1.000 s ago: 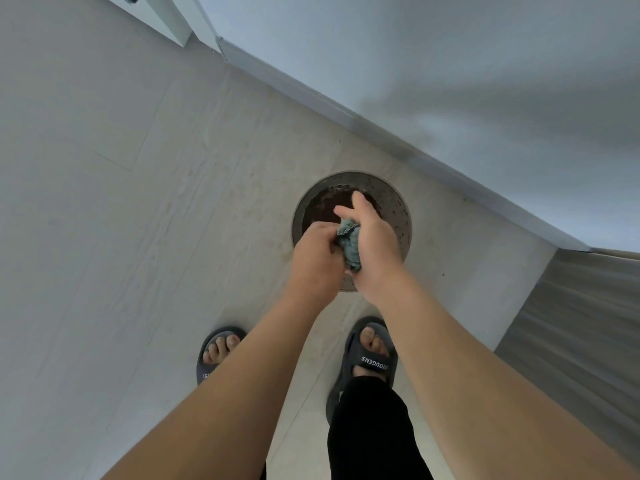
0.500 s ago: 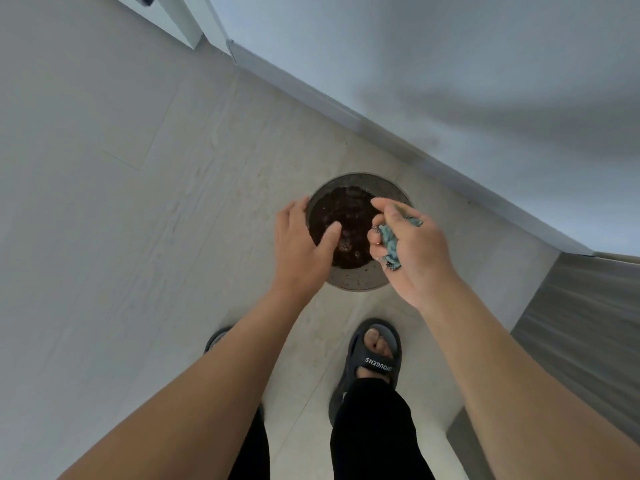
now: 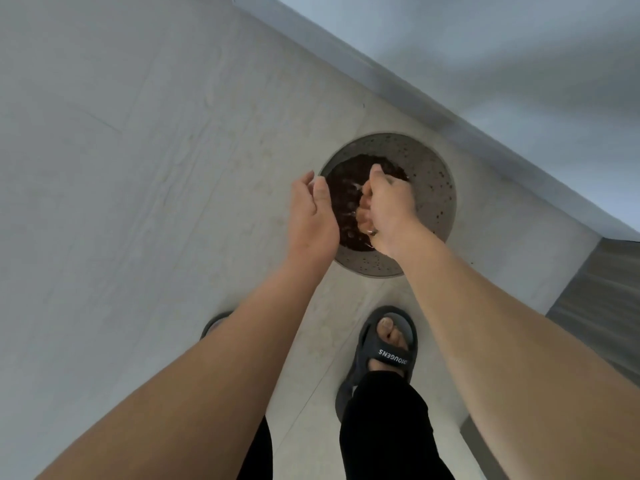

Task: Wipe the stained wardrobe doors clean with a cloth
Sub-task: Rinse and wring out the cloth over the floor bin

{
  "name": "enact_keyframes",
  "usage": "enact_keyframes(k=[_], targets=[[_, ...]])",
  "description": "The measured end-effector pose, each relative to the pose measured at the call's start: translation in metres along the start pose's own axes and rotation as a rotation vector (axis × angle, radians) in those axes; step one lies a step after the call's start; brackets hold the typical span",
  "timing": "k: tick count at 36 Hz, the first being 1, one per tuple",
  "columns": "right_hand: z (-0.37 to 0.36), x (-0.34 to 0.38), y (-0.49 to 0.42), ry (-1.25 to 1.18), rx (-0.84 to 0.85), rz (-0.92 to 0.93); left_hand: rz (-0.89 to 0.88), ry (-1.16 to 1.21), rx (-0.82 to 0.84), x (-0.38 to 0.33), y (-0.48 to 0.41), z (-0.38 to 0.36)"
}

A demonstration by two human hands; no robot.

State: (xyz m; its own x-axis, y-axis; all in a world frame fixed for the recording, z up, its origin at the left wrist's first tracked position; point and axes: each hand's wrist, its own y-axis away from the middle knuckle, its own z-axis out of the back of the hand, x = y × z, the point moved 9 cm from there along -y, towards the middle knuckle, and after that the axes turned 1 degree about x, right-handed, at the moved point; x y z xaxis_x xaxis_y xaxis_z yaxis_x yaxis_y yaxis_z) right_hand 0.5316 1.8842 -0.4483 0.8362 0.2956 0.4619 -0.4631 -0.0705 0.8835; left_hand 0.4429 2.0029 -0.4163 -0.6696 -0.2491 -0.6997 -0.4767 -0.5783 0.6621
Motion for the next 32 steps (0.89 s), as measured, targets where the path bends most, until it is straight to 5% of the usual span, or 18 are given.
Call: enact_keyframes(k=[7, 15, 23, 32], targets=[[0.009, -0.013, -0.014, -0.013, -0.2, -0.108, -0.053, -0.069, 0.033, 0.0, -0.003, 0.002], [0.007, 0.009, 0.046, -0.224, 0.132, -0.281, 0.074, -0.25, 0.128, -0.017, 0.011, 0.016], [0.013, 0.06, 0.1, -0.677, 0.291, -0.014, 0.308, -0.133, 0.108, -0.022, 0.028, 0.018], [0.018, 0.058, 0.079, -0.563, 0.231, 0.106, 0.376, 0.018, 0.021, 0.0, 0.025, 0.01]])
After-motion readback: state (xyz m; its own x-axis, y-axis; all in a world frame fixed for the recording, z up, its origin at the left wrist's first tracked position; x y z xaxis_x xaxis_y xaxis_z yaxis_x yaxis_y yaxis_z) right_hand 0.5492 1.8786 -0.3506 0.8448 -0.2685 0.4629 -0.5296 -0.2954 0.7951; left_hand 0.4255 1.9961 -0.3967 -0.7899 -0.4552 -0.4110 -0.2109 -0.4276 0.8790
